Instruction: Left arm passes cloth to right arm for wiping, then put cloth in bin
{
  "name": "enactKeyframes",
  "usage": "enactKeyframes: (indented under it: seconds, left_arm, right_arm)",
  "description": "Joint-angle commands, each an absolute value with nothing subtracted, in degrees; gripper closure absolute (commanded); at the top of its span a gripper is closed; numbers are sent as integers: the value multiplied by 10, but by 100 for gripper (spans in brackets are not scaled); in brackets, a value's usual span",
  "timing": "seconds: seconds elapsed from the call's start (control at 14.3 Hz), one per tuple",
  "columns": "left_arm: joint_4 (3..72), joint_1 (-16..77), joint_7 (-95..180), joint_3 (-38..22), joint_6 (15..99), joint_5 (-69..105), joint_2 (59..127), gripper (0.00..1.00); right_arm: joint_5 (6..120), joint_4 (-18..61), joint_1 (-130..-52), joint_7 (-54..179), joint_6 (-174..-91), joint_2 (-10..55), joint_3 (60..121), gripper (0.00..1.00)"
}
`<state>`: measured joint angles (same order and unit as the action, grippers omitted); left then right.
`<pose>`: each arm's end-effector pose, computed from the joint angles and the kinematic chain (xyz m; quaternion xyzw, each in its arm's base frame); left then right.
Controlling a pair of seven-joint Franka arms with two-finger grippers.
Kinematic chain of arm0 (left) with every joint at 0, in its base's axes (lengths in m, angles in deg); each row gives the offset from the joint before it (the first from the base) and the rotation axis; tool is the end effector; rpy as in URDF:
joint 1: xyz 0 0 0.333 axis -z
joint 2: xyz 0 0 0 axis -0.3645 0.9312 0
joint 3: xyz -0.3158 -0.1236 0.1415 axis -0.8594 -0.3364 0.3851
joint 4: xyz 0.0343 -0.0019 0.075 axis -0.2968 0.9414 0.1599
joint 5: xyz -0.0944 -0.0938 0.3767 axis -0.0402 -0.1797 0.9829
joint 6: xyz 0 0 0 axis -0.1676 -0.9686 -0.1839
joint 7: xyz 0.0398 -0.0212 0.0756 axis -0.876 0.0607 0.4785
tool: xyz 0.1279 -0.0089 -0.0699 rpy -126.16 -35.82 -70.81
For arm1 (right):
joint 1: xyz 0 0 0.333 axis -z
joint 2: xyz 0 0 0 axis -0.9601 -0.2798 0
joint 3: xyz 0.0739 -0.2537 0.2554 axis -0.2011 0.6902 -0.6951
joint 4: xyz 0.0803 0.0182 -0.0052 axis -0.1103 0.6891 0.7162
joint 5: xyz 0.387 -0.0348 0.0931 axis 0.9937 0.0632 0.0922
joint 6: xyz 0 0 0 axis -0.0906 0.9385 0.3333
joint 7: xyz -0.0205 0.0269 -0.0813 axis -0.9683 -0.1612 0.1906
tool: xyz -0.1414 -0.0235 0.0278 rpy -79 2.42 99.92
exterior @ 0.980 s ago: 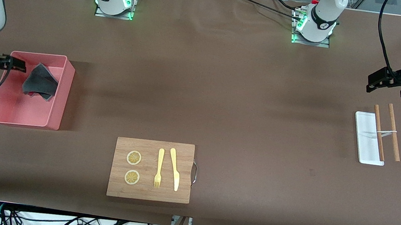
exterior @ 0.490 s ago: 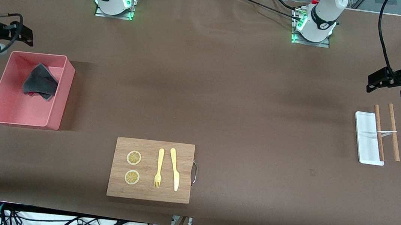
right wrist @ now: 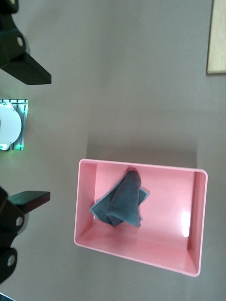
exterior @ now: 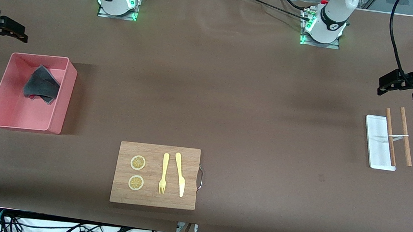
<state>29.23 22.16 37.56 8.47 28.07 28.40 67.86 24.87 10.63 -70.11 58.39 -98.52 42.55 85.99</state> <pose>0.5585 -0.0185 0.6217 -0.9995 0.0074 0.0262 0.0135 0.5561 -0.0490 0.6092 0.9952 0.0397 -0.0888 0.0034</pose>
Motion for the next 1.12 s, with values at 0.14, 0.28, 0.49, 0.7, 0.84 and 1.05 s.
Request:
enactKeyframes:
  seconds: [0.14,0.28,0.49,0.7,0.84,1.05]
  left_arm:
    - [274,222,362,87,267,275,686,0]
    - [274,222,362,87,267,275,686,0]
    - [274,222,362,87,267,275,686,0]
    - [274,222,362,87,267,275,686,0]
    - [274,221,362,87,267,275,685,0]
    - [274,221,362,87,267,276,686,0]
  right_arm:
    - [257,82,-690,588,-1018,439,863,0]
    - [250,88,-690,588,-1026,447,863,0]
    - [247,84,-690,606,-1006,448,857,0]
    - [249,83,-691,614,-1002,446,857,0]
    - [251,80,-695,621,-986,435,862,0]
    - [249,61,-695,620,-983,424,861,0]
